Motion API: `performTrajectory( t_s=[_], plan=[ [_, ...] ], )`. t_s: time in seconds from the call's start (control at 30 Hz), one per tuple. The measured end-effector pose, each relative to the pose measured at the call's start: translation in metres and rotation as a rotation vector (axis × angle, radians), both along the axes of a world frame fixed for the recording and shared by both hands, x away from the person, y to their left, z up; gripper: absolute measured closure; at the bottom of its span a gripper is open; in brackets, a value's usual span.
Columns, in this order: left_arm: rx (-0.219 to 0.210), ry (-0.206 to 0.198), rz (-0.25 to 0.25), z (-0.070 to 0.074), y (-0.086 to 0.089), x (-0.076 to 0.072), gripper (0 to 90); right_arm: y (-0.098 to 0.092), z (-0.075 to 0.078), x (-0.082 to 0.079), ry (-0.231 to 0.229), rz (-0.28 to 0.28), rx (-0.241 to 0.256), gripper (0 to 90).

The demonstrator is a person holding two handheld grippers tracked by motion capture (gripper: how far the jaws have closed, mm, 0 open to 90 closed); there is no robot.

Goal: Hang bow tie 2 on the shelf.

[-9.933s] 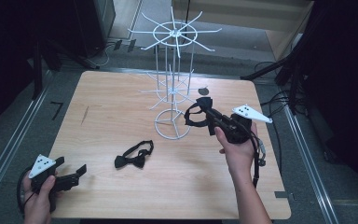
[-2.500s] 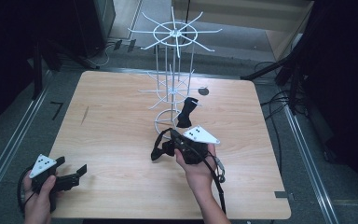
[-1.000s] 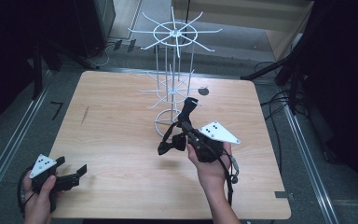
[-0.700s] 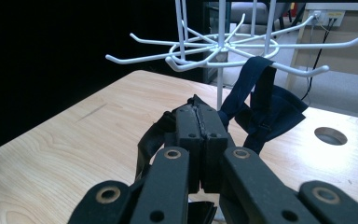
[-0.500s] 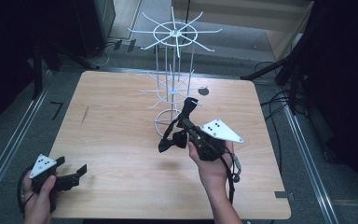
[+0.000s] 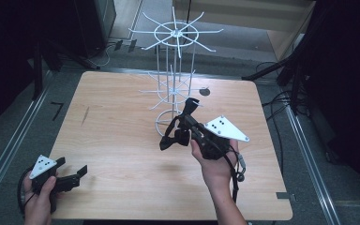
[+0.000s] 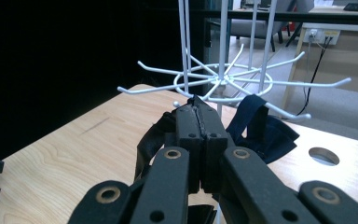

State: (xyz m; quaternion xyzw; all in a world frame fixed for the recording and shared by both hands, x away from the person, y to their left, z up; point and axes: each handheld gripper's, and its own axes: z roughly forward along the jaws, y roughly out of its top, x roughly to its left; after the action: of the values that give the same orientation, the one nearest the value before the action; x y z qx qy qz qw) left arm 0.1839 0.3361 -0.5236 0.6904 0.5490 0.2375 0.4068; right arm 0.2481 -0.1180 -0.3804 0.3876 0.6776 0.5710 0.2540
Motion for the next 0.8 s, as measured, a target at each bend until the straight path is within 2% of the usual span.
performTrajectory(
  t_s=[0.8],
  plan=[
    [0.001, 0.0, 0.0, 0.0, 0.0, 0.0, 7.4, 0.004, 0.017, 0.0, -0.034, 0.007, 0.011, 90.0]
  ],
)
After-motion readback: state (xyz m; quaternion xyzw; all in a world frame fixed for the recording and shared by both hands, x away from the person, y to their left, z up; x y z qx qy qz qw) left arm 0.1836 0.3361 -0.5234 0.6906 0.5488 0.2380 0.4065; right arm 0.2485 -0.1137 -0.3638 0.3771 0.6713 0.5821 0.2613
